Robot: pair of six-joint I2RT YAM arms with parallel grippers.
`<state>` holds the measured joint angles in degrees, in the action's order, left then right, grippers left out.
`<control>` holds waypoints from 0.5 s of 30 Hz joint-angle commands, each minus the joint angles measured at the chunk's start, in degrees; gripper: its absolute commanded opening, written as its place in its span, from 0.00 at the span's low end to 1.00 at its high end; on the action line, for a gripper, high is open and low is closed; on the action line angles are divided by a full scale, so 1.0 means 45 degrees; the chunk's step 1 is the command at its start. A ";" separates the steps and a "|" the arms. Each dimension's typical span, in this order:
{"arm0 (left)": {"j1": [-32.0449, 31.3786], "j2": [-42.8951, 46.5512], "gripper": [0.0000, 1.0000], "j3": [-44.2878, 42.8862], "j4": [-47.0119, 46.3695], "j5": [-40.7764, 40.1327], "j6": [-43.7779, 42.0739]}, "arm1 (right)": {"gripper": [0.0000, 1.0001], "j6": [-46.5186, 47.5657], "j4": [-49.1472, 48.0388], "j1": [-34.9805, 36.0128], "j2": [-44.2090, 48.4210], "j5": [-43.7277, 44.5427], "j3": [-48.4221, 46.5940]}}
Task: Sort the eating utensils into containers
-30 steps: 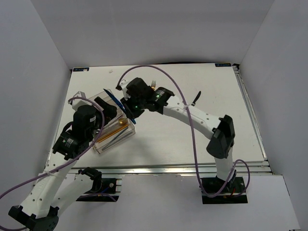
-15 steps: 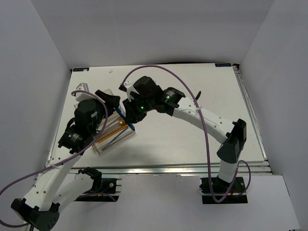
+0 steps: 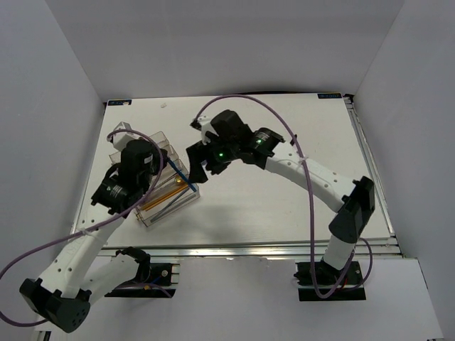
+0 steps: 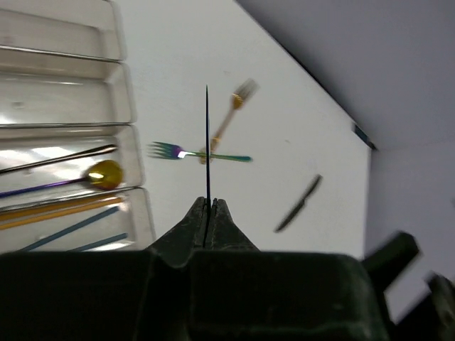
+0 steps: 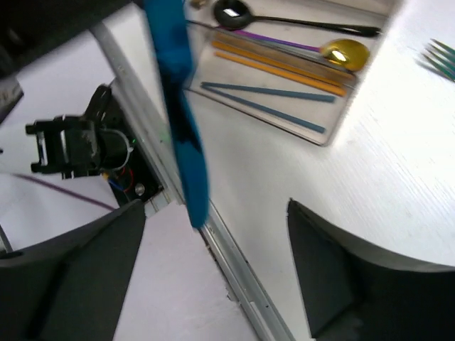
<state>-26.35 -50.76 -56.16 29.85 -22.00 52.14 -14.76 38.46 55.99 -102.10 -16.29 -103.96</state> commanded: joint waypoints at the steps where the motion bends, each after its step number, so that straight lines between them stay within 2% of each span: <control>1: 0.0132 -0.0747 0.00 -0.1422 0.2503 -0.2957 0.1144 | 0.89 -0.1031 -0.0870 -0.1130 0.1903 0.0768 0.0990; 4: 0.0503 -0.2017 0.00 -0.2634 0.3832 -0.4326 0.2490 | 0.89 -0.1620 -0.0541 -0.2127 0.3036 0.2460 0.2338; 5: 0.0600 -0.2504 0.00 -0.2966 0.4281 -0.4659 0.3404 | 0.89 -0.2008 0.0119 -0.2264 0.3273 0.4653 0.2670; 6: 0.0795 -0.2702 0.00 -0.3027 0.4653 -0.5494 0.4090 | 0.89 -0.2283 0.0532 -0.2575 0.3489 0.5507 0.2770; 7: 0.0893 -0.2858 0.00 -0.3027 0.4966 -0.5927 0.4967 | 0.89 -0.2556 0.0923 -0.2791 0.3858 0.6134 0.2867; 8: 0.1010 -0.3073 0.00 -0.2815 0.5472 -0.6280 0.6793 | 0.89 -0.2849 0.1217 -0.3025 0.4036 0.6469 0.3139; 11: 0.1537 -0.3308 0.00 -0.2404 0.5556 -0.7005 0.9515 | 0.89 -0.2774 0.1434 -0.3554 0.4700 0.5870 0.3706; 15: 0.2338 -0.4068 0.00 -0.1877 0.5497 -0.7259 1.2061 | 0.89 -0.2851 0.1454 -0.3555 0.5267 0.5185 0.4837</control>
<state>-17.82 -67.88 -65.54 52.84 -48.90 90.11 -26.09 43.42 39.57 -79.55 7.16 -85.25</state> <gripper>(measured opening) 0.019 0.894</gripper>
